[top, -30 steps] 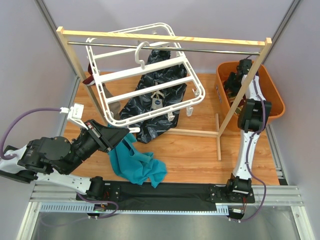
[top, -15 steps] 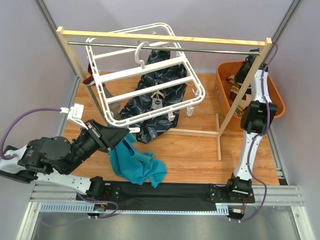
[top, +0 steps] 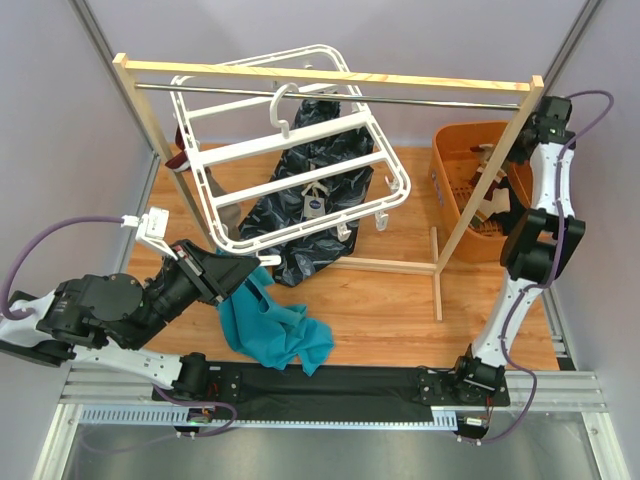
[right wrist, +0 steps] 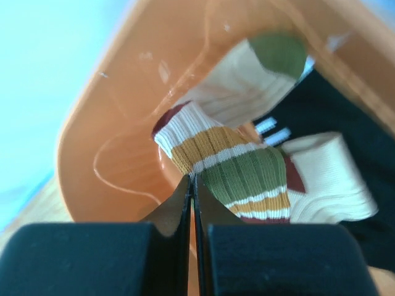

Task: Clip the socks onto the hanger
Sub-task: Pick up the sock.

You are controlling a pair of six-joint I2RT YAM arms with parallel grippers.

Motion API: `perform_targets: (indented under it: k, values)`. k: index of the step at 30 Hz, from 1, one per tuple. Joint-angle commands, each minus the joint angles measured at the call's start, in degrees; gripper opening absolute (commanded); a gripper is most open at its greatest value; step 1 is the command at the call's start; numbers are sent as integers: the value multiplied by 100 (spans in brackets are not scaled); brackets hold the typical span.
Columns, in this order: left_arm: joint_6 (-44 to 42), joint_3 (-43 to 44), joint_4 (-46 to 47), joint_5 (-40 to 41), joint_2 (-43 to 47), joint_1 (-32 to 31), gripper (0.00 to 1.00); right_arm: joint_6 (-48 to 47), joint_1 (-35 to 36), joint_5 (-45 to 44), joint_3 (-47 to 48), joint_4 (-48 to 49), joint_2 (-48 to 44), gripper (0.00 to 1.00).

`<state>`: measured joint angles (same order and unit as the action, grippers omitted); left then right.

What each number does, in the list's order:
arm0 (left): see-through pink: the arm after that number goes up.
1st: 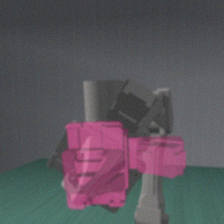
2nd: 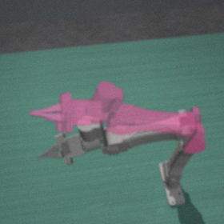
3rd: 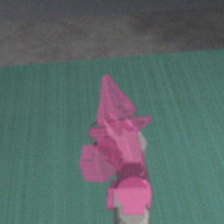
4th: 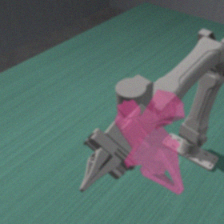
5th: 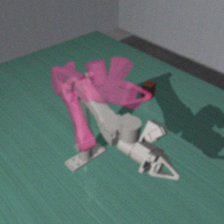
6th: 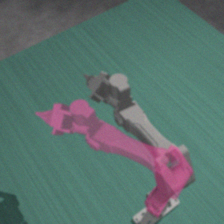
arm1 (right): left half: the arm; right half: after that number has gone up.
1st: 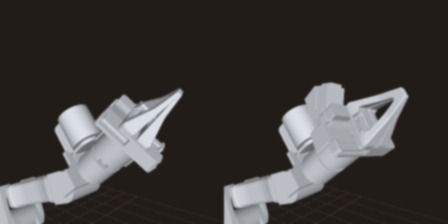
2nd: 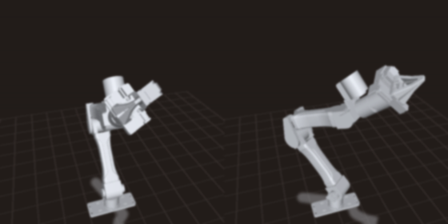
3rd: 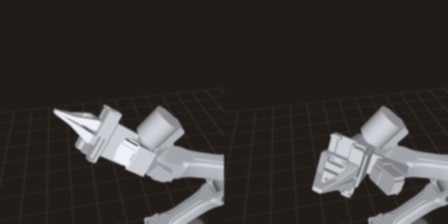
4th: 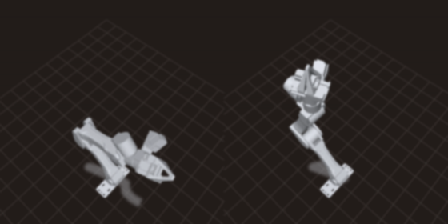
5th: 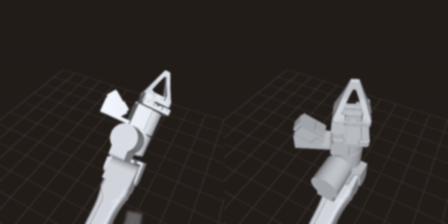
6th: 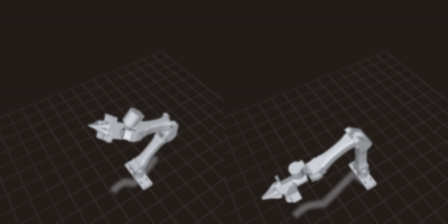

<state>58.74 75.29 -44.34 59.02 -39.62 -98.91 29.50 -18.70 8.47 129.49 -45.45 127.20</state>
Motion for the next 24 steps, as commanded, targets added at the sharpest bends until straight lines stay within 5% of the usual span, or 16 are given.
perform_targets:
  k: [1,6,11,17,24]
  values:
    - [15,-93,-137,-67,-29,-5,0,1100,-81,567,-748,753,-326,0]
    - [41,-119,-145,-84,15,-5,0,1866,-73,507,-1260,1319,-117,0]
    - [94,-225,-110,-110,121,-5,0,1288,33,207,-593,1214,612,2]
    - [50,-199,-101,-102,94,-5,0,593,182,24,207,811,1237,30]
    - [50,-225,-93,-75,94,-5,0,-198,402,-599,-99,599,816,57]
